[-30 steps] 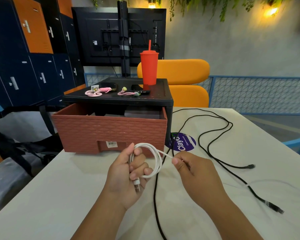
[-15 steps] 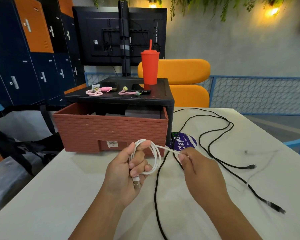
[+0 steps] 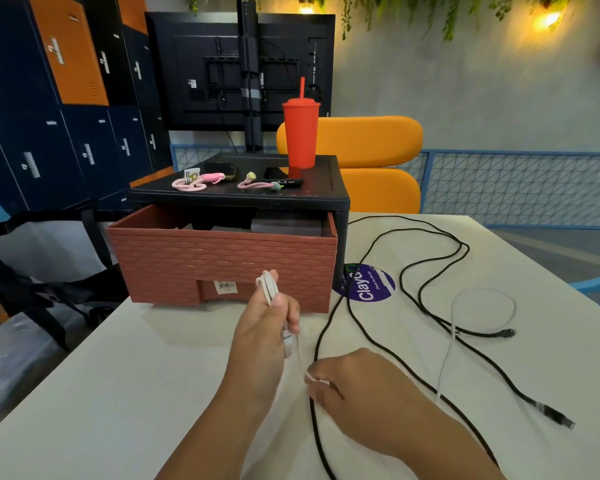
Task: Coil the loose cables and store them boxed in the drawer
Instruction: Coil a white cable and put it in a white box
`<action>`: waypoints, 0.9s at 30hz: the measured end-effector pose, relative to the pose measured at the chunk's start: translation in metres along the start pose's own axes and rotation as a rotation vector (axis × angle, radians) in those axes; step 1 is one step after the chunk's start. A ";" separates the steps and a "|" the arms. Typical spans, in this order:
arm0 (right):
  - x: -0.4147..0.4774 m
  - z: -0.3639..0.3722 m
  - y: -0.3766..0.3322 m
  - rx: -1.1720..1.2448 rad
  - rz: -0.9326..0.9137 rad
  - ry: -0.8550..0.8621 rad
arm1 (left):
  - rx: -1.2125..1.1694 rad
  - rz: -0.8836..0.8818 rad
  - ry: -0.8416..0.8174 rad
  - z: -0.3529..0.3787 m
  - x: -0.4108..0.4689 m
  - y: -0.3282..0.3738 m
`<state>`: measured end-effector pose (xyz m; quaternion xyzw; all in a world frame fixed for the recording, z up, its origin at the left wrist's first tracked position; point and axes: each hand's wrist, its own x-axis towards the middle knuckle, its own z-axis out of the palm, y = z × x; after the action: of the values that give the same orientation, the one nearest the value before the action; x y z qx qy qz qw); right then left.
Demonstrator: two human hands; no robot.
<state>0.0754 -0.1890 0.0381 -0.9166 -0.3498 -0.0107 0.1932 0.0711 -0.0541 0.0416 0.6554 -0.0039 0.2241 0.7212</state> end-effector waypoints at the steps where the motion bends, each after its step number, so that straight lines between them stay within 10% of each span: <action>1: 0.000 0.001 -0.001 0.003 -0.025 0.001 | 0.071 0.023 -0.026 0.001 -0.002 -0.001; 7: -0.002 -0.008 0.004 -0.018 -0.136 0.091 | 0.394 0.034 -0.305 0.002 -0.006 -0.016; 18: 0.000 -0.016 0.008 0.263 0.014 0.478 | 0.142 -0.140 -0.526 0.004 -0.013 0.006; 27: 0.004 -0.017 0.026 0.241 -0.012 0.446 | -0.144 -0.283 -0.526 -0.001 -0.011 0.008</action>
<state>0.0973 -0.2104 0.0458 -0.8599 -0.3027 -0.1717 0.3734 0.0580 -0.0564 0.0454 0.6321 -0.1149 -0.0570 0.7642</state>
